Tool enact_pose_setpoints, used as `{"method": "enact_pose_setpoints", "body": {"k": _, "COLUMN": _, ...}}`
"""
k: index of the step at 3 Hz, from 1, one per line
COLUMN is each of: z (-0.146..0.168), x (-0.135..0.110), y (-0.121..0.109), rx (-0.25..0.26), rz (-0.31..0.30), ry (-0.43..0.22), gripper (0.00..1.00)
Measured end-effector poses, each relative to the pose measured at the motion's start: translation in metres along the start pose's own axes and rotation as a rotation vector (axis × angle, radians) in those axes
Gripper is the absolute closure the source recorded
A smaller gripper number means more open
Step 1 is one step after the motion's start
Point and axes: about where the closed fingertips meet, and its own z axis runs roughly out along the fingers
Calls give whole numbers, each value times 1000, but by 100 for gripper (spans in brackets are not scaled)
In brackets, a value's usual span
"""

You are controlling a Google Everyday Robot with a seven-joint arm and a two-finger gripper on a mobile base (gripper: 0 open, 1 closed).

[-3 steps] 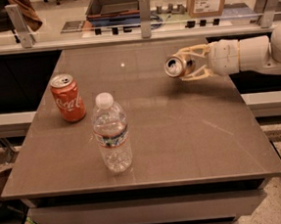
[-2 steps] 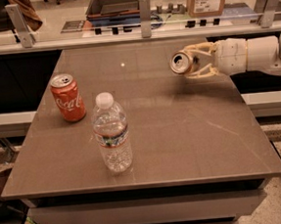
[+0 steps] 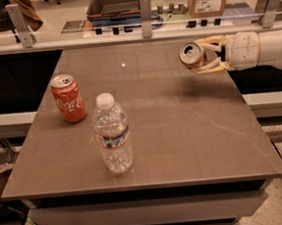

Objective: Place orange can upright

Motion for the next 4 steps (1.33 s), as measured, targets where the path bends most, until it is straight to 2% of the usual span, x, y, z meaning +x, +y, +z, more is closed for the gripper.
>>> {"method": "enact_pose_setpoints", "body": {"k": 2, "z": -7, "x": -8, "y": -15, "rx": -62, "rz": 139, "ry": -115, "gripper": 100}}
{"method": "enact_pose_setpoints", "body": {"k": 3, "z": -7, "x": -8, "y": -15, "rx": -62, "rz": 138, "ry": -116, "gripper": 100}}
{"method": "enact_pose_setpoints", "body": {"k": 4, "z": -6, "x": -15, "y": -12, "rx": -67, "rz": 173, "ry": -178, "gripper": 100}}
